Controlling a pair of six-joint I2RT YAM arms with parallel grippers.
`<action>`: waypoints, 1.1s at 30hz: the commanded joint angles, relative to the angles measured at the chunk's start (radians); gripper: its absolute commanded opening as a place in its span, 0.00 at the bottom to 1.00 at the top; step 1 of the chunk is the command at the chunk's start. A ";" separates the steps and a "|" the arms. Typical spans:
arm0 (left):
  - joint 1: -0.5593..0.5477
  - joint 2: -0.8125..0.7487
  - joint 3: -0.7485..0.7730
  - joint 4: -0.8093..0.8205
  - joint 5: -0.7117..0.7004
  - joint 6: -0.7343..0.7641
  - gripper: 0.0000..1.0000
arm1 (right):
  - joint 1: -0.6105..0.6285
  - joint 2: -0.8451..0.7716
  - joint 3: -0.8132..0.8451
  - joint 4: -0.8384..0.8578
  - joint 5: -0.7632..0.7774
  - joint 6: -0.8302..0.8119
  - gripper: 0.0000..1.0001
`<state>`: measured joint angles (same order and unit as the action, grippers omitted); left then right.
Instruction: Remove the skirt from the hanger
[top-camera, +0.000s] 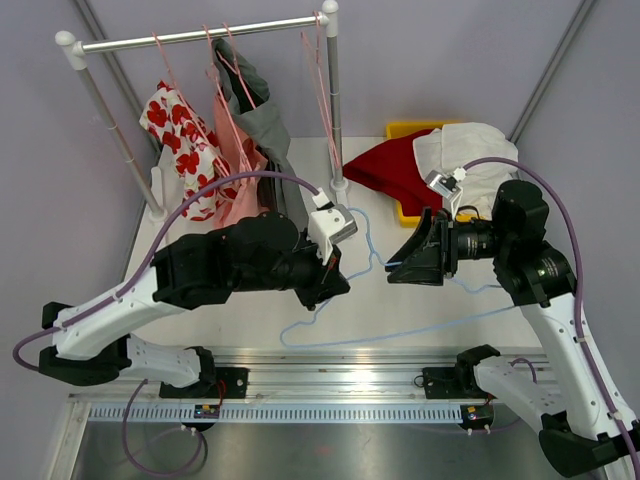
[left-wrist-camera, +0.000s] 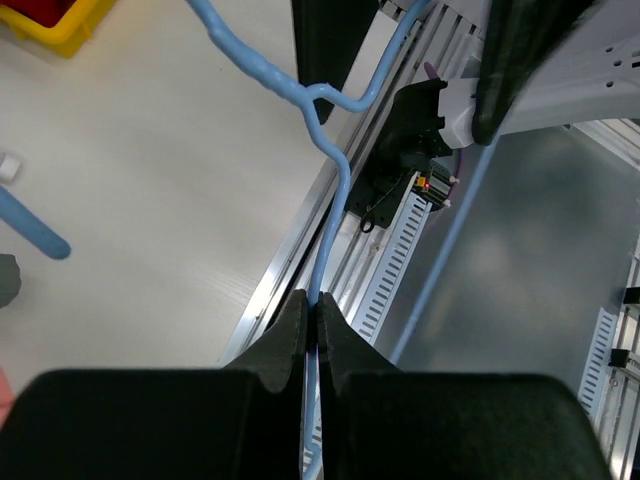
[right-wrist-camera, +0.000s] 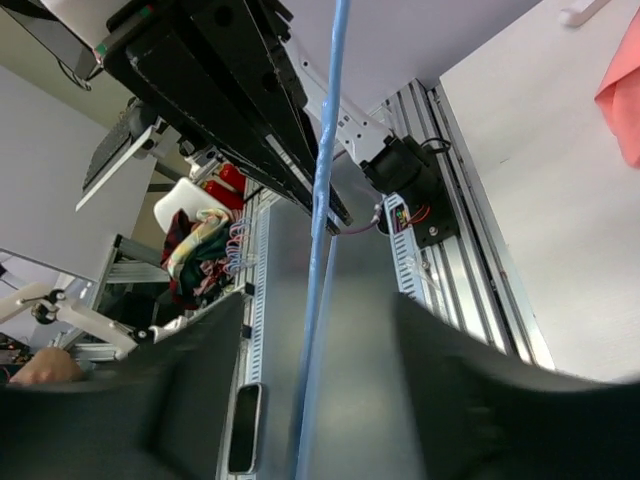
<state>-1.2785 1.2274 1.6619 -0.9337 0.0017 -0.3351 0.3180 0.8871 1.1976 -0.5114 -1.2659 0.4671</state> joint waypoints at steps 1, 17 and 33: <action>-0.004 0.004 0.061 0.010 0.018 0.061 0.00 | 0.016 -0.007 0.005 -0.004 -0.010 -0.005 0.57; -0.002 -0.040 0.090 -0.128 -0.454 -0.053 0.99 | 0.029 -0.030 0.064 -0.030 0.277 -0.016 0.00; -0.002 -0.249 0.125 -0.539 -1.020 -0.361 0.99 | 0.237 0.406 0.681 -0.277 1.361 -0.209 0.00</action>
<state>-1.2819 0.9680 1.7859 -1.3239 -0.8886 -0.6132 0.4580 1.2259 1.7195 -0.7898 -0.1635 0.3058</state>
